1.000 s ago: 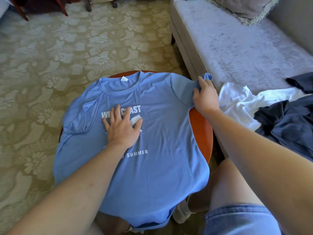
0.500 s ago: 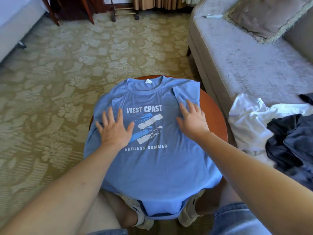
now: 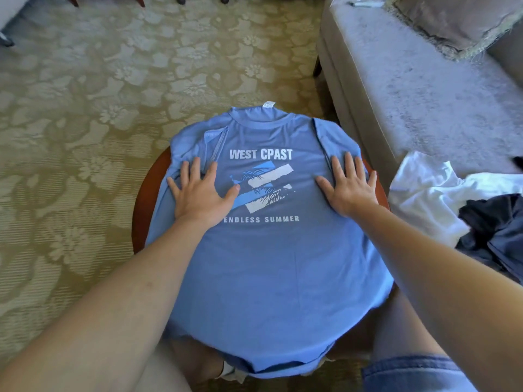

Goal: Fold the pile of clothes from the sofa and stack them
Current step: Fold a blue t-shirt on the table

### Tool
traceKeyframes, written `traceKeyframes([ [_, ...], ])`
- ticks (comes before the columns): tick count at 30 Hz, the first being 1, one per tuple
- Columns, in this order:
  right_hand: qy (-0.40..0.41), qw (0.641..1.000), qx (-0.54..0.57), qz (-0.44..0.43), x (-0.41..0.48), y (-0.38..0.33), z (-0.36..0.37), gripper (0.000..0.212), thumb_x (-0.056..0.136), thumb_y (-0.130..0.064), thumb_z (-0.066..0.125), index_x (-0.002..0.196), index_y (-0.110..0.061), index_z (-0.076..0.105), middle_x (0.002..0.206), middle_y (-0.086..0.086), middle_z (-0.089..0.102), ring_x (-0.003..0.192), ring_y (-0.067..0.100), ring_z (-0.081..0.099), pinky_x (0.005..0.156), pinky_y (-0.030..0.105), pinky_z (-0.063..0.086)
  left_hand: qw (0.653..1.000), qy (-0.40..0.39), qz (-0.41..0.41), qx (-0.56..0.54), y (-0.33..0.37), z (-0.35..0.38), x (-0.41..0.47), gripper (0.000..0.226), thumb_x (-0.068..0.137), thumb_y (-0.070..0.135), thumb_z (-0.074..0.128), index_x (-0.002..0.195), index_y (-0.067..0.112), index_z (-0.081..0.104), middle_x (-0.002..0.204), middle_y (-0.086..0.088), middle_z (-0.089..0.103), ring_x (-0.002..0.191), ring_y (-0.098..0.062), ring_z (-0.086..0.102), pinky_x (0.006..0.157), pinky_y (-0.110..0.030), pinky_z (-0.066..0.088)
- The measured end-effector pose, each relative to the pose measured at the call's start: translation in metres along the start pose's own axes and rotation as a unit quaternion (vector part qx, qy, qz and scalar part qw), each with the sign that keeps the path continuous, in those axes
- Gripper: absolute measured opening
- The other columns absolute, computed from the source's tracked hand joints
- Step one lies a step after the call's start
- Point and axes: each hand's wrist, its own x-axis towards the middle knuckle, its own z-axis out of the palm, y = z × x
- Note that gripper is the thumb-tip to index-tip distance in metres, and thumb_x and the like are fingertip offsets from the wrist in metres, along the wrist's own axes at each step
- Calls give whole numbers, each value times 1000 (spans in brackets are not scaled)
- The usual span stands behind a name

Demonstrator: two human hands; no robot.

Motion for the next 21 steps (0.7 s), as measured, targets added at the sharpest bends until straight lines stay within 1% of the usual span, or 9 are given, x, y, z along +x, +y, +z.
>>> traceKeyframes([
  [2, -40, 999, 14, 7, 9, 1, -11, 77, 91, -72, 22, 154, -31, 6, 163, -1, -6, 149, 20, -10, 118, 56, -3, 998, 17, 21, -60, -1, -5, 5, 78, 89, 63, 49, 153, 27, 22, 163, -3, 5, 150, -21, -5, 117, -57, -4],
  [4, -67, 997, 27, 5, 9, 3, -22, 77, 91, -71, 27, 154, -31, 8, 163, -1, -4, 149, 19, -10, 117, 56, -4, 995, 40, 8, -92, -6, -9, -1, 75, 91, 57, 51, 153, 26, 22, 163, -5, 6, 149, -23, -4, 118, -56, -4],
  [6, -24, 999, 48, -2, -4, 9, -25, 73, 93, -65, 34, 154, -28, 16, 163, 2, 4, 149, 21, -3, 117, 56, -2, 997, 58, 9, -55, -15, -11, -19, 71, 93, 53, 49, 153, 24, 23, 162, -6, 9, 149, -25, -1, 117, -56, -3],
  [9, 73, 992, 100, 18, -42, 20, -17, 69, 93, -51, 48, 152, -23, 23, 159, 9, 16, 146, 29, 13, 117, 54, 13, 998, 64, -24, -16, -33, -14, -54, 69, 94, 49, 49, 152, 22, 24, 160, -8, 13, 148, -29, 5, 116, -56, 4],
  [13, 76, 975, 177, 112, -96, 41, -6, 66, 90, -36, 54, 146, -13, 27, 144, 21, 31, 130, 43, 33, 108, 50, 31, 984, 69, -142, -80, -56, -20, -102, 77, 90, 45, 57, 153, 17, 21, 157, -16, 16, 144, -36, 16, 116, -49, 17],
  [16, 30, 971, 186, 148, -133, 52, -2, 70, 93, -37, 51, 149, -11, 18, 139, 24, 39, 123, 45, 46, 98, 49, 39, 964, 14, -196, -179, -64, -28, -135, 90, 88, 42, 63, 155, 21, 8, 158, -14, 19, 142, -35, 25, 112, -45, 27],
  [18, -6, 968, 193, 163, -151, 57, 0, 72, 94, -35, 51, 150, -8, 14, 136, 28, 46, 119, 45, 51, 94, 46, 41, 954, -34, -219, -204, -68, -30, -151, 96, 86, 44, 65, 156, 25, 1, 157, -9, 27, 139, -34, 34, 109, -44, 33],
  [19, -17, 965, 204, 166, -157, 60, 1, 68, 93, -31, 51, 147, -6, 18, 132, 30, 50, 117, 45, 53, 91, 44, 42, 951, -47, -225, -208, -70, -32, -158, 98, 85, 43, 66, 156, 25, 1, 155, -8, 32, 136, -34, 38, 108, -44, 36],
  [21, -25, 960, 234, 148, -170, 63, -1, 50, 88, -17, 51, 133, -3, 33, 122, 28, 56, 112, 44, 55, 82, 40, 41, 948, -65, -226, -212, -73, -37, -169, 96, 82, 37, 67, 155, 23, 6, 150, -7, 41, 130, -33, 46, 106, -41, 40],
])
